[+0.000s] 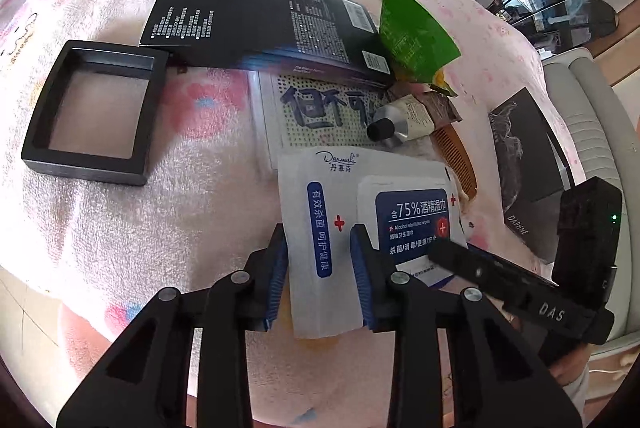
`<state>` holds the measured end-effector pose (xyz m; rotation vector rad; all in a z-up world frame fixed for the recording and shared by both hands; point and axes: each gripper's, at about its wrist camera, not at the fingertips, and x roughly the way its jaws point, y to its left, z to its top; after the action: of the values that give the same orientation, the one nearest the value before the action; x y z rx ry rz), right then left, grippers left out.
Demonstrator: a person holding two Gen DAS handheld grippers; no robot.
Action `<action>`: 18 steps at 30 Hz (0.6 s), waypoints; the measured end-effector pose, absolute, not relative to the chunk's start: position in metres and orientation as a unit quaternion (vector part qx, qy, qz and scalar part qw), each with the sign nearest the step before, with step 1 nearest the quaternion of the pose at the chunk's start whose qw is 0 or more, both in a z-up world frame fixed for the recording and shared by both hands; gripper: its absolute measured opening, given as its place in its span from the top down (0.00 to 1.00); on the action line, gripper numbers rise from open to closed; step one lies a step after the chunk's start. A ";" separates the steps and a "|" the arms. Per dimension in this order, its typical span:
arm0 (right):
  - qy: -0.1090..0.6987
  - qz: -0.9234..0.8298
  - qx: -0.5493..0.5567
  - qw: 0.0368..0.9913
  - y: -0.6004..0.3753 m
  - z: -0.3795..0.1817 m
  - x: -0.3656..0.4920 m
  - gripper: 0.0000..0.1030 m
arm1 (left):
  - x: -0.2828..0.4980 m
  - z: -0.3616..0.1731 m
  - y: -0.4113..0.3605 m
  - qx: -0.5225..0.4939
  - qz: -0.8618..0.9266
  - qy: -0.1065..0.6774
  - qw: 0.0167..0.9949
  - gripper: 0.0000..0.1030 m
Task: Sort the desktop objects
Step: 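Carry the wipes pack with the left gripper toward the DAPHNE box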
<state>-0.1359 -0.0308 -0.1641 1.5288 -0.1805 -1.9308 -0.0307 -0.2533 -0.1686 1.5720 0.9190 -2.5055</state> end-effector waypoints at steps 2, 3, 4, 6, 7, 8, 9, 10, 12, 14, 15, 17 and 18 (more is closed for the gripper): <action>-0.073 -0.749 0.571 0.327 -0.026 -0.155 -0.133 0.62 | -0.029 -0.165 -0.252 0.504 -0.811 0.296 0.017 0.71; -0.071 -0.754 0.565 0.328 -0.024 -0.150 -0.132 0.64 | -0.029 -0.163 -0.251 0.503 -0.812 0.295 0.014 0.71; -0.067 -0.758 0.559 0.330 -0.022 -0.144 -0.130 0.66 | -0.029 -0.161 -0.250 0.501 -0.814 0.296 0.011 0.71; -0.055 -0.768 0.542 0.336 -0.018 -0.130 -0.124 0.66 | -0.029 -0.157 -0.244 0.497 -0.816 0.295 0.002 0.71; -0.052 -0.771 0.537 0.338 -0.016 -0.125 -0.122 0.66 | -0.029 -0.153 -0.240 0.495 -0.817 0.294 -0.004 0.71; -0.049 -0.776 0.530 0.338 -0.013 -0.119 -0.118 0.66 | -0.030 -0.151 -0.235 0.495 -0.819 0.289 -0.011 0.71; -0.048 -0.779 0.526 0.338 -0.011 -0.113 -0.118 0.66 | -0.030 -0.148 -0.229 0.495 -0.822 0.282 -0.019 0.71; -0.048 -0.783 0.521 0.336 -0.008 -0.109 -0.115 0.66 | -0.032 -0.148 -0.223 0.499 -0.823 0.270 -0.020 0.71; -0.048 -0.786 0.525 0.325 -0.001 -0.109 -0.114 0.66 | -0.035 -0.154 -0.217 0.511 -0.819 0.259 -0.014 0.71; -0.049 -0.784 0.538 0.307 0.005 -0.117 -0.118 0.66 | -0.037 -0.161 -0.215 0.517 -0.811 0.272 -0.009 0.71; -0.050 -0.783 0.544 0.298 0.008 -0.121 -0.120 0.66 | -0.037 -0.164 -0.214 0.518 -0.810 0.276 -0.005 0.71; -0.057 -0.785 0.547 0.284 0.017 -0.126 -0.123 0.66 | -0.036 -0.166 -0.215 0.517 -0.810 0.278 -0.002 0.71; -0.065 -0.786 0.546 0.284 0.022 -0.126 -0.126 0.66 | -0.036 -0.166 -0.216 0.516 -0.809 0.282 -0.004 0.69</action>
<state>-0.1260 0.0222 -0.1261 1.4611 -0.1727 -2.1024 -0.0360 -0.2157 -0.1662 1.6253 0.8882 -2.5464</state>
